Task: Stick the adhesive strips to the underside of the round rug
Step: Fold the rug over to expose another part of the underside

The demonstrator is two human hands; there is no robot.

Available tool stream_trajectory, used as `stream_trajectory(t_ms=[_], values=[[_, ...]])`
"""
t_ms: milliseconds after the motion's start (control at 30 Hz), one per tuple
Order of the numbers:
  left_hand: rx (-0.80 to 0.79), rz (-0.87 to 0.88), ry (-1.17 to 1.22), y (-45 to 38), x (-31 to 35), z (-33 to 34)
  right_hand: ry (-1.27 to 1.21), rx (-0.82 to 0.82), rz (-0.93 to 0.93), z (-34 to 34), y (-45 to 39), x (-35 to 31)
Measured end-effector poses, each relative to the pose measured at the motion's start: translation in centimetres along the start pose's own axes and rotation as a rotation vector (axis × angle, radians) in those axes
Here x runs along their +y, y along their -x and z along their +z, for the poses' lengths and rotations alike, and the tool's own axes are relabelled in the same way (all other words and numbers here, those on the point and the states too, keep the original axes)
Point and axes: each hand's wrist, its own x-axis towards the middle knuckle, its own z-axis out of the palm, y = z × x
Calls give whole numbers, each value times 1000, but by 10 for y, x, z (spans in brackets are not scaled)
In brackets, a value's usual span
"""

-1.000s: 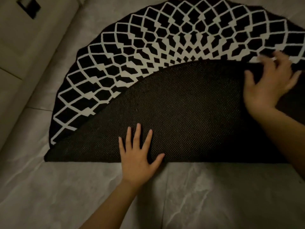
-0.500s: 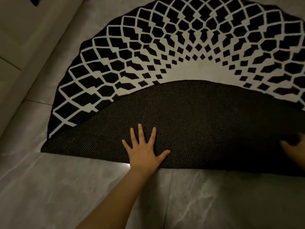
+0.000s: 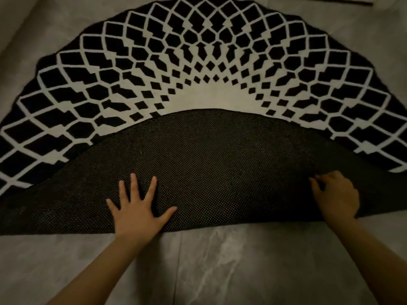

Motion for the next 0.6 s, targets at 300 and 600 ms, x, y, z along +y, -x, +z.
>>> stream_trajectory(t_ms=[300, 600], values=[[25, 8, 3, 2, -7, 4, -41, -177, -79, -1, 26, 14], [-144, 122, -86, 21, -33, -20, -42, -362, 71, 0, 118, 28]])
